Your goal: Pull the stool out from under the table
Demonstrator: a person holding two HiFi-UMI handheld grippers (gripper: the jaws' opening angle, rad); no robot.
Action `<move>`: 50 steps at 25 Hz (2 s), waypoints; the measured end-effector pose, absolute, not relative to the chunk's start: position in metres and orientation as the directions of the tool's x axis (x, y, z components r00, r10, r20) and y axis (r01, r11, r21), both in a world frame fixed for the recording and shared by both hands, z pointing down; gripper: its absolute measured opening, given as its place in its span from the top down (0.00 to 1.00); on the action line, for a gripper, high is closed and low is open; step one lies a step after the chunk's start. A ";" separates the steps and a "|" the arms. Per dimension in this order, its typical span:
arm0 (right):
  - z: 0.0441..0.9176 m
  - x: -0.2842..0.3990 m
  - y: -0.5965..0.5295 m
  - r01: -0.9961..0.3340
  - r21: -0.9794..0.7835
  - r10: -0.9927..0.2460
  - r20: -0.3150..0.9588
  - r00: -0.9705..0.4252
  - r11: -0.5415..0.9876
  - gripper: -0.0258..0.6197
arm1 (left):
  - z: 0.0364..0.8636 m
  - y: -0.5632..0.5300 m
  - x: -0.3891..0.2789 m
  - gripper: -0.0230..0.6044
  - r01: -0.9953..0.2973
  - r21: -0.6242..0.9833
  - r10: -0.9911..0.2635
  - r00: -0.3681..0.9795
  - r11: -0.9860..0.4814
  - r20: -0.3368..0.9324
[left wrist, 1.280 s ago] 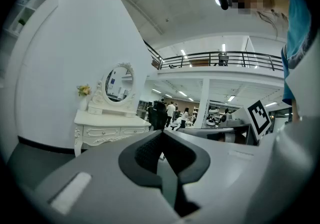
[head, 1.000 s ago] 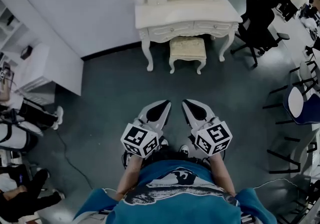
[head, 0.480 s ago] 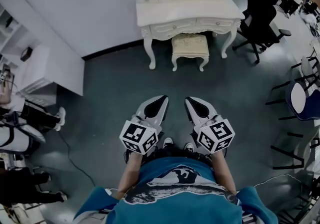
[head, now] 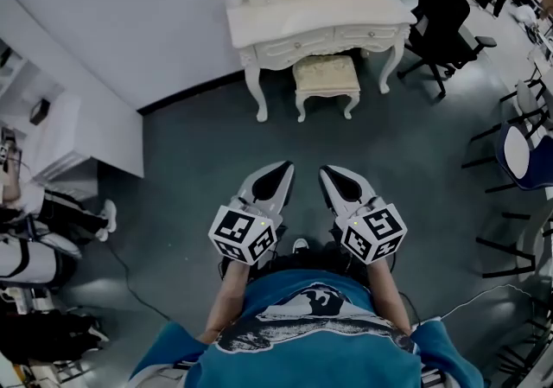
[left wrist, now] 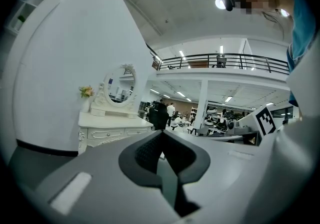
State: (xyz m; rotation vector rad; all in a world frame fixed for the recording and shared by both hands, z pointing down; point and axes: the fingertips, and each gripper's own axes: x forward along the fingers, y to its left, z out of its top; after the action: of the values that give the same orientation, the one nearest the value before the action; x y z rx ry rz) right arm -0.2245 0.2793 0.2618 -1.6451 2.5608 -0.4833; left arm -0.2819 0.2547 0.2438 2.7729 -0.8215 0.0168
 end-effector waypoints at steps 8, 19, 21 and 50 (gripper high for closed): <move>0.277 -0.220 0.285 -0.899 -0.305 -0.912 0.165 -0.375 0.314 0.95 | 0.259 0.251 -0.277 0.94 -0.489 0.218 -0.480 0.872 -0.844 0.099; 0.294 -0.204 0.249 -0.894 -0.333 -0.905 0.196 -0.377 0.300 0.95 | 0.275 0.220 -0.255 0.94 -0.462 0.239 -0.446 0.887 -0.854 0.124; 0.297 -0.199 0.230 -0.890 -0.338 -0.903 0.191 -0.384 0.307 0.95 | 0.278 0.206 -0.252 0.94 -0.469 0.242 -0.450 0.883 -0.850 0.130; 0.316 -0.041 -0.023 -0.864 -0.416 -0.894 0.210 -0.396 0.285 0.95 | 0.290 -0.025 -0.127 0.94 -0.533 0.228 -0.471 0.838 -0.815 0.274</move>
State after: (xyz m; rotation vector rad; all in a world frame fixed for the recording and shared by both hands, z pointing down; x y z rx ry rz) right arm -0.0407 -0.0231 0.3159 -1.6890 2.4669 -0.7319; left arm -0.1270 -0.0248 0.2904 2.7215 -0.7615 0.2962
